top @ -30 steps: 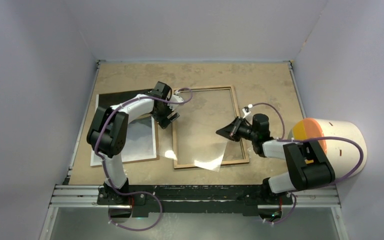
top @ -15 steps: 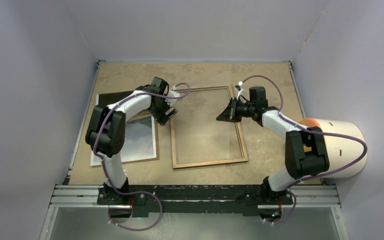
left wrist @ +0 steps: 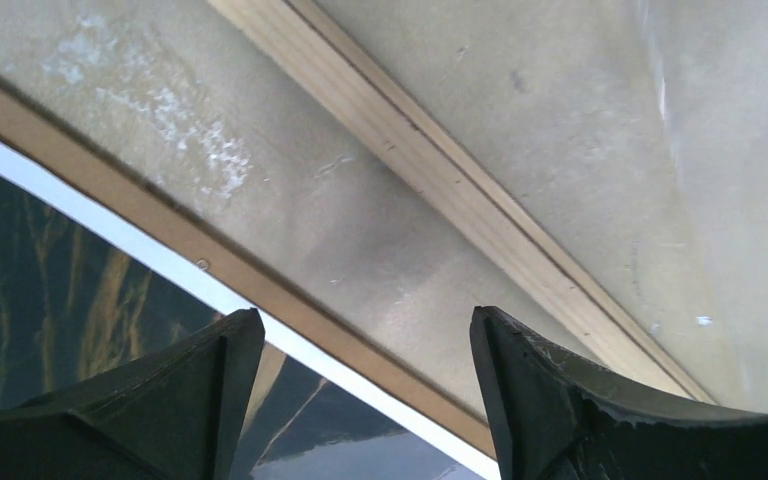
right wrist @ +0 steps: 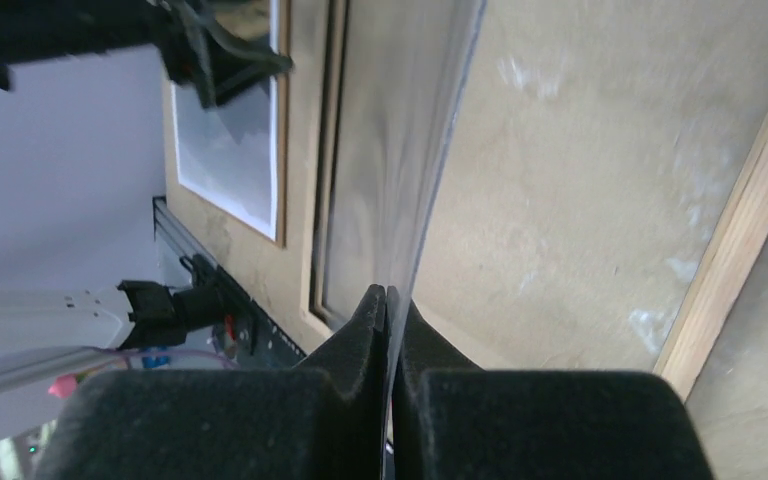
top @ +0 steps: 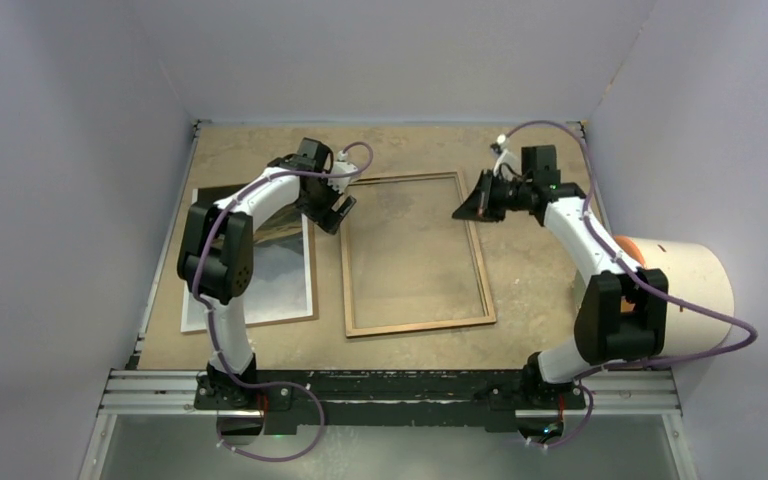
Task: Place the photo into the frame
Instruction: Pick up the photo frame item from the photo frame, then adjust the photo frame at the center of the board.
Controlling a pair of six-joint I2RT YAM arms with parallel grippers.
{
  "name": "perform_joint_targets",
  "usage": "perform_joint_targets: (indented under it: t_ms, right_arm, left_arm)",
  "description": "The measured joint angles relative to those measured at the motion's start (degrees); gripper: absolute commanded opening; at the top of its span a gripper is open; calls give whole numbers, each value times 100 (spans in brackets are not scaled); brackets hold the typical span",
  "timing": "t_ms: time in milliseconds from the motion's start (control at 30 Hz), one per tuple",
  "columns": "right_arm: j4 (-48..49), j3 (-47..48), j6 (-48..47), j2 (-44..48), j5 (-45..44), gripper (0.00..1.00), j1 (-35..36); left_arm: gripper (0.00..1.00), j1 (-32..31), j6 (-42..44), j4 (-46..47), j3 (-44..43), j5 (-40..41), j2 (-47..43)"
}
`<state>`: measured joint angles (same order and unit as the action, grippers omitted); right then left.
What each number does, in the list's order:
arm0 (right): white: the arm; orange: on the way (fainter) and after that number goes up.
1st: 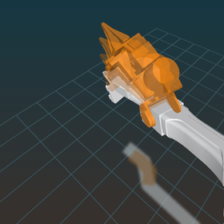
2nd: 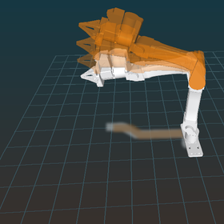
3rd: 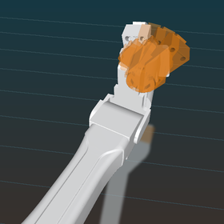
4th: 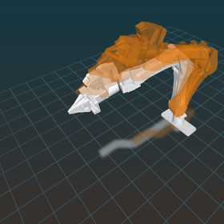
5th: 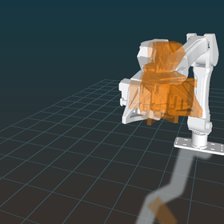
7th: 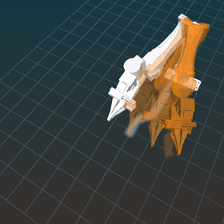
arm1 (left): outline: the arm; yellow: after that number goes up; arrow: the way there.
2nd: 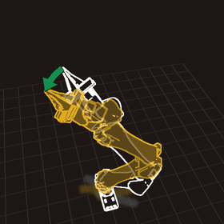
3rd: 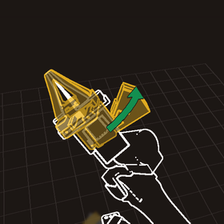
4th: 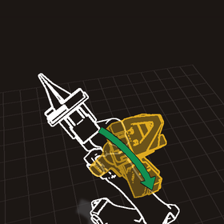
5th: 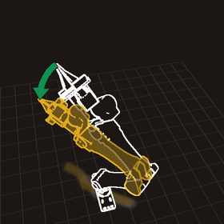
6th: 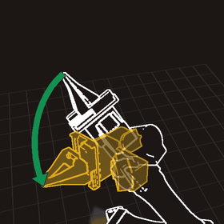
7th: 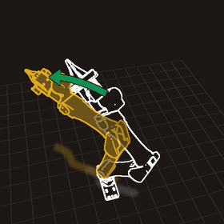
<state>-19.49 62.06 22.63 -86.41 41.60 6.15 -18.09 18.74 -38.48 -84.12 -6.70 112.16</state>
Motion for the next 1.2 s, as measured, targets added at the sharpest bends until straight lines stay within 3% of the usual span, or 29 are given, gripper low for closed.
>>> perform_joint_targets:
  t_ms: [133,400,600,700,1067,1200]
  right_arm:
    - [-234,785,-337,59,-15,0,-81]
    - [-459,365,-437,109,35,0,-63]
    - [-492,192,-431,111,4,0,-59]
    - [-396,55,-396,149,-2,0,-59]
    - [914,-1427,564,706,-50,0,-17]
    - [1451,-1849,1038,824,-267,0,348]
  left_arm:
    - [79,-4,-175,-52,-37,-413,9]
    - [72,-48,-457,-55,-35,-1123,114]
    - [48,-197,-487,22,33,-1244,317]
    - [42,-289,-483,92,79,-1239,356]
    - [33,-345,-509,98,-35,-922,424]
    - [31,-354,-402,133,-136,-634,492]
